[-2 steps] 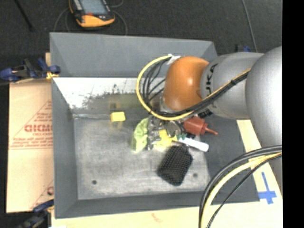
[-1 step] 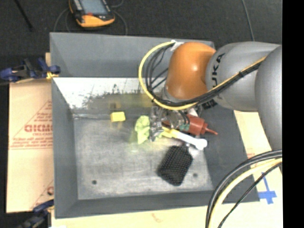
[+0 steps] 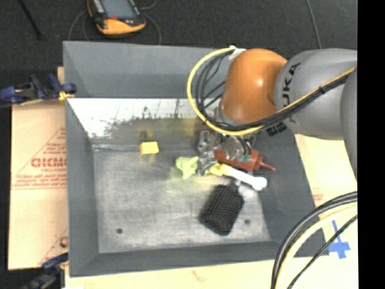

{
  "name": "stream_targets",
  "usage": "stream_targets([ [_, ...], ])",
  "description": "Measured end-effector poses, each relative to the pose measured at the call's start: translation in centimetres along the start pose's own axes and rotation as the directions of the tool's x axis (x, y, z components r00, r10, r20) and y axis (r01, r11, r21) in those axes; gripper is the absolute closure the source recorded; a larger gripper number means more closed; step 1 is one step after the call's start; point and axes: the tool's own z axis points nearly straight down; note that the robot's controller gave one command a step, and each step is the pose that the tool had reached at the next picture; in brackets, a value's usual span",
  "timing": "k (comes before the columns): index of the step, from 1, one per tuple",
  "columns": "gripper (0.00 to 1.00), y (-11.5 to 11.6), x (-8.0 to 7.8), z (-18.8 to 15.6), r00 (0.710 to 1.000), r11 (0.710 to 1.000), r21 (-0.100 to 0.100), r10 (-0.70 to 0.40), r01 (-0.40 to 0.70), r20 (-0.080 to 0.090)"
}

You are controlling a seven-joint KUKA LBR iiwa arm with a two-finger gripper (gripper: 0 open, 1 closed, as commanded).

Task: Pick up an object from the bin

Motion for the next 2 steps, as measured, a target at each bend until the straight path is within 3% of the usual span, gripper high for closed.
stream_targets([
  [1,1.0,1.1,-1.3,1.0,1.0,1.0,0.0,-0.011,0.011,-0.013],
  [2,1.0,1.0,-1.1,-4.5,0.999,0.999,-0.001,-0.043,0.043,-0.016],
])
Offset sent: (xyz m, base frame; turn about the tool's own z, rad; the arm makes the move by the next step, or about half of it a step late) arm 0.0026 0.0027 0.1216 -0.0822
